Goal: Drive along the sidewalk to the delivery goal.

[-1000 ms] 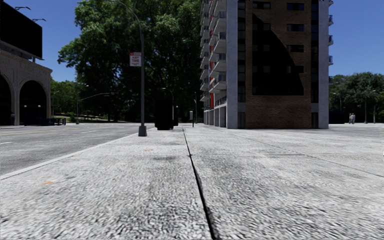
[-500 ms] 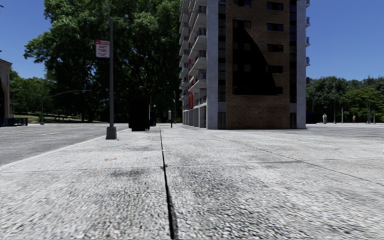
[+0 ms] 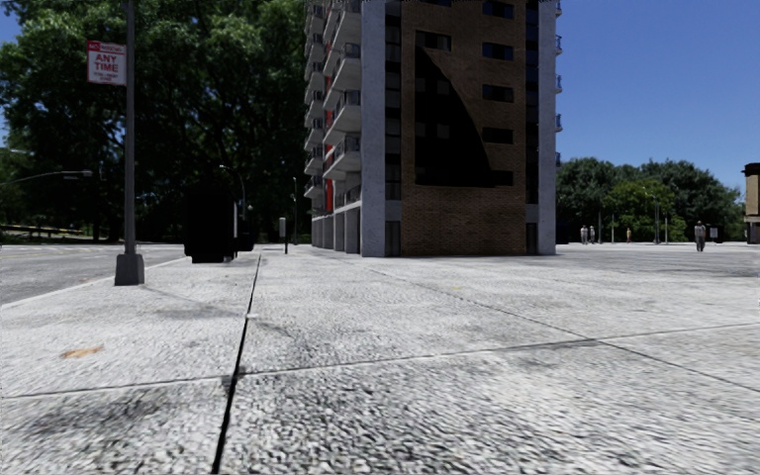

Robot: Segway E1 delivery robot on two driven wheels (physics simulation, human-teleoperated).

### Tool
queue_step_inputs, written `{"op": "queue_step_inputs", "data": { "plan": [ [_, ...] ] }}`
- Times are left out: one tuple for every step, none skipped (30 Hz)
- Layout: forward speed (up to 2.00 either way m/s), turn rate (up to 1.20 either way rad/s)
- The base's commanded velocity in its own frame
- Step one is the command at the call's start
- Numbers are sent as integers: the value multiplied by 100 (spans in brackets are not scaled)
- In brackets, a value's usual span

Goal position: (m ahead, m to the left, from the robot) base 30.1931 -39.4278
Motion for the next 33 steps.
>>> {"op": "queue_step_inputs", "data": {
  "plan": [
    [200,-37],
    [200,-37],
    [200,-37],
    [200,-37],
    [200,-37],
    [200,-37],
    [200,-37],
    [200,-37],
    [200,-37],
    [200,-37],
    [200,-37],
    [200,-37],
    [200,-37],
    [200,-37],
    [200,-37],
    [200,-37],
    [200,-37],
    [200,-37],
    [200,-37],
    [200,-37],
    [200,-37],
    [200,-37],
    [200,-37],
    [200,-37],
    [200,-37],
    [200,-37],
    [200,-37],
    [200,-37],
    [200,-37],
    [200,-37],
    [200,-37],
    [200,-37],
    [200,-37]
  ]
}}
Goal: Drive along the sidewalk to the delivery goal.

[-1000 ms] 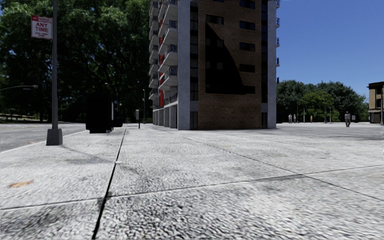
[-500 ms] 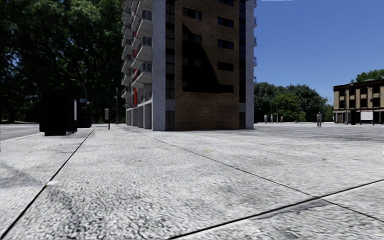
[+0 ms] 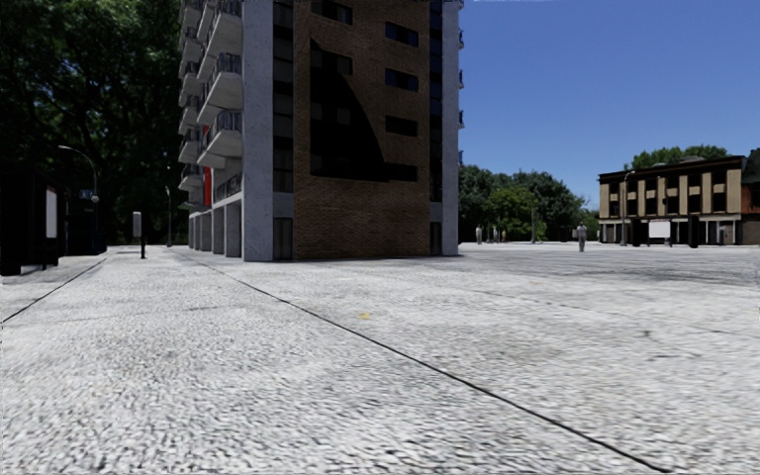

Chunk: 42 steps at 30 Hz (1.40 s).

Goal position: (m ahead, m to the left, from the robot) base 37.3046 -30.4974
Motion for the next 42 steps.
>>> {"op": "queue_step_inputs", "data": {
  "plan": [
    [200,-37],
    [200,-37],
    [200,-37],
    [200,-37],
    [200,-37],
    [200,-37],
    [200,-37],
    [200,-37],
    [200,-37],
    [200,-37],
    [200,-37],
    [200,-37],
    [200,-37],
    [200,-29],
    [200,-9],
    [200,0],
    [200,0],
    [200,0],
    [200,0],
    [200,0],
    [200,0],
    [200,0],
    [200,-2],
    [200,-5],
    [200,-6],
    [200,-6],
    [200,-6],
    [200,-6],
    [200,-6],
    [200,-3],
    [200,-3],
    [200,0],
    [200,0],
    [200,0],
    [200,0],
    [200,0],
    [200,0],
    [200,-8],
    [200,-8],
    [200,-19],
    [200,-22],
    [200,-23]
  ]
}}
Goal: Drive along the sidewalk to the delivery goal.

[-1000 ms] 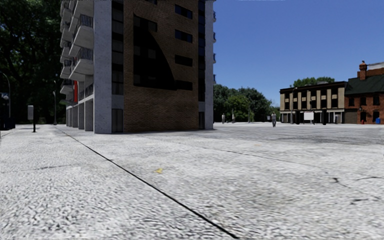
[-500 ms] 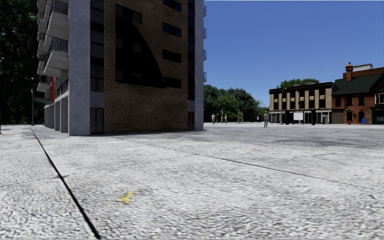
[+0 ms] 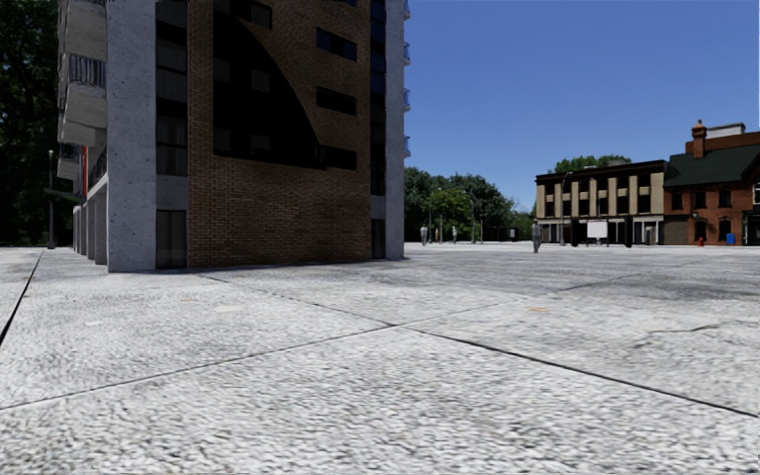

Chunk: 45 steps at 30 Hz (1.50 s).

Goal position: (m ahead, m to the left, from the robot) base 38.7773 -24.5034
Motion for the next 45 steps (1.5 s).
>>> {"op": "queue_step_inputs", "data": {
  "plan": [
    [200,-23],
    [200,-23],
    [200,-24],
    [200,-24],
    [200,-24],
    [200,-24],
    [200,-24],
    [200,-24],
    [200,-24],
    [200,-24],
    [200,-24],
    [200,-24],
    [200,-24],
    [200,-24],
    [200,-24],
    [200,-24],
    [200,-24],
    [200,-24],
    [200,-24],
    [200,-26],
    [200,-26],
    [200,-27],
    [200,-28],
    [200,-28],
    [200,-29],
    [200,-29],
    [200,-29],
    [200,-29],
    [200,-29],
    [200,-29],
    [200,-29],
    [200,-29],
    [200,-29],
    [200,-29],
    [200,-29],
    [200,-29],
    [200,-29],
    [200,-29],
    [200,-29],
    [200,-29],
    [200,-29],
    [200,-29],
    [200,-29],
    [200,-29],
    [200,-29]
  ]
}}
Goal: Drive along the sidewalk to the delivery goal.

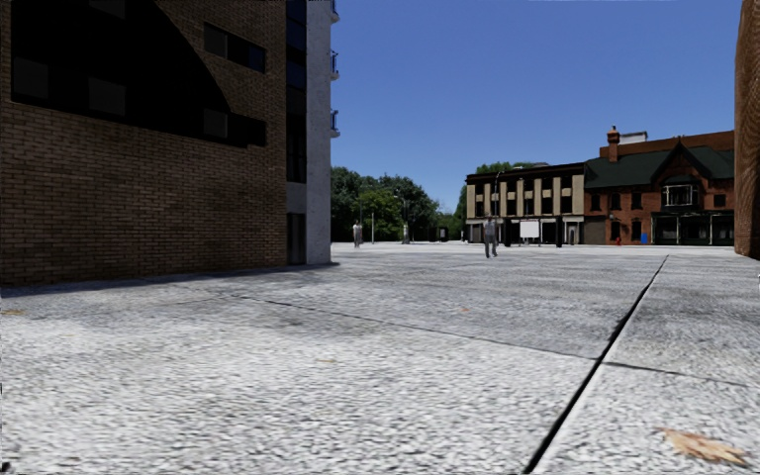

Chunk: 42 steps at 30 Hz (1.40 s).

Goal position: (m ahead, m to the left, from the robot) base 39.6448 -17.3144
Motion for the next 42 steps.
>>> {"op": "queue_step_inputs", "data": {
  "plan": [
    [200,-27],
    [200,-27],
    [200,-11],
    [200,0],
    [200,0],
    [200,0],
    [200,0],
    [200,0],
    [200,0],
    [200,0],
    [200,0],
    [200,0],
    [200,0],
    [200,0],
    [200,0],
    [200,0],
    [200,0],
    [200,0],
    [200,0],
    [200,0],
    [200,0],
    [200,0],
    [200,0],
    [200,0],
    [200,0],
    [200,0],
    [200,0],
    [200,0],
    [200,0],
    [200,0],
    [200,0],
    [200,0],
    [200,0],
    [200,0],
    [200,0],
    [200,0],
    [200,0],
    [200,0],
    [200,0],
    [200,0],
    [200,0],
    [200,0]
  ]
}}
